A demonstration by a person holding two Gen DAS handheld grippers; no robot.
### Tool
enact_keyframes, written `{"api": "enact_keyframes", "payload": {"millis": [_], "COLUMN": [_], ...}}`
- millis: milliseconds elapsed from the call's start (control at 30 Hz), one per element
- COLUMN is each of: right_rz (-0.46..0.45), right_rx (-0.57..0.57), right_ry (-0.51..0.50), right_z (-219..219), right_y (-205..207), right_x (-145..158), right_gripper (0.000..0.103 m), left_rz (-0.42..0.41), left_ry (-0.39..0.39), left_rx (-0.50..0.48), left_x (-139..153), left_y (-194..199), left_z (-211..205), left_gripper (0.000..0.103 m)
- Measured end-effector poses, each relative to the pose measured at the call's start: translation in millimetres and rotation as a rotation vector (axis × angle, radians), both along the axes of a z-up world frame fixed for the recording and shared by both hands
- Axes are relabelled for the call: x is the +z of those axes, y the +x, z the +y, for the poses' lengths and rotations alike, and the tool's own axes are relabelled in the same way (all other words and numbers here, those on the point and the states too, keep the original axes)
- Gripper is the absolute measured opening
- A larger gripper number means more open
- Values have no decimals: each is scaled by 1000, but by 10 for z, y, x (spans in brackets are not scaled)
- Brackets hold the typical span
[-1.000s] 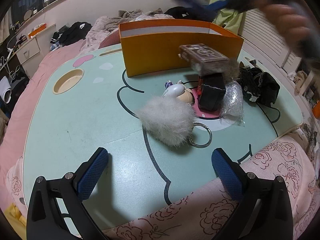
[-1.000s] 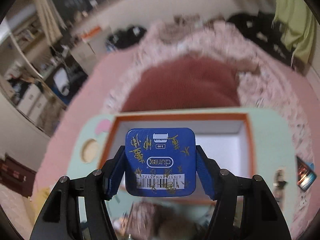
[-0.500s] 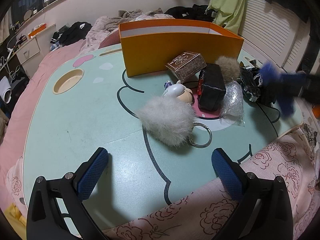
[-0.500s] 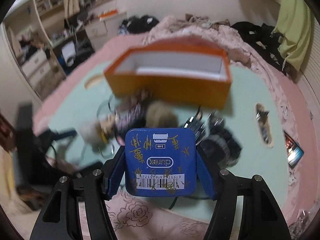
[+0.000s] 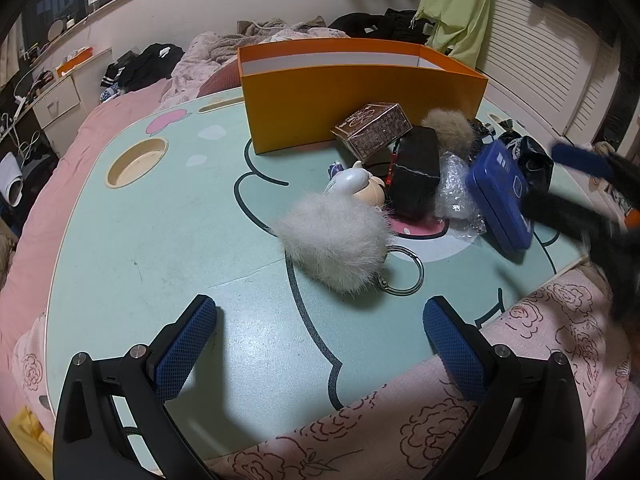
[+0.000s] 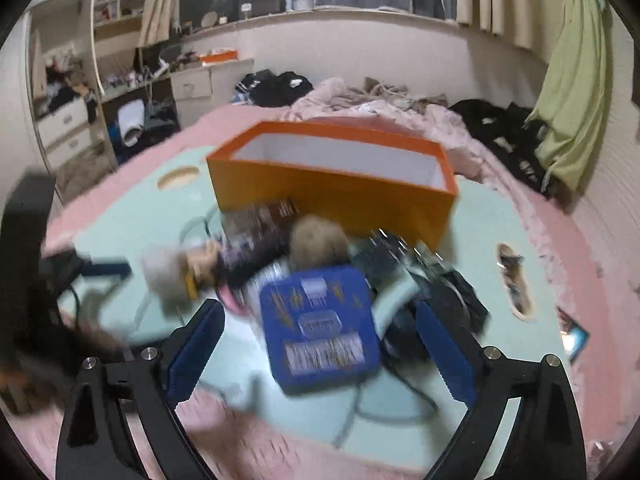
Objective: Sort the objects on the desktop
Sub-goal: 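Carry the blue tin out and set it beside the bubble-wrap bag, right gripper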
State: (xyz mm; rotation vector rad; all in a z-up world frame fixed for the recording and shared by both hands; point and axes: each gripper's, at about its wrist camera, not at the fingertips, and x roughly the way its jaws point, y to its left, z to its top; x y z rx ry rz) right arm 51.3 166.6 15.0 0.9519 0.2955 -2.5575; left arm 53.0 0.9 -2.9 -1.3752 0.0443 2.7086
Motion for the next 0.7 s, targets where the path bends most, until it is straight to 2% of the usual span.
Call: {"api": "enact_keyframes", "payload": {"millis": [100, 167, 233, 267, 300, 433, 700], "right_rz": [1, 0, -47, -92, -121, -75, -66], "right_rx": [-13, -23, -18, -6, -6, -28, -14], "right_ry": [39, 57, 74, 45, -28, -21, -25], "right_z": [113, 161, 192, 216, 323, 427, 429], "right_y": [153, 205, 150, 85, 12, -10, -31], "right_x": [-120, -203, -351, -413, -441, -518, -524], "right_gripper": [97, 101, 103, 103, 103, 103, 103], "left_rz": [0, -1, 0, -2, -2, -2, -2], "left_ry": [0, -1, 0, -2, -3, -5, -5], "left_rx": [0, 0, 0, 0, 1, 1, 0], "left_x": [1, 2, 0, 1, 3, 5, 1], "left_y": [0, 0, 1, 0, 0, 1, 0], "left_z": [5, 2, -1, 1, 1, 0, -6], "left_gripper": [103, 103, 103, 103, 103, 103, 103]}}
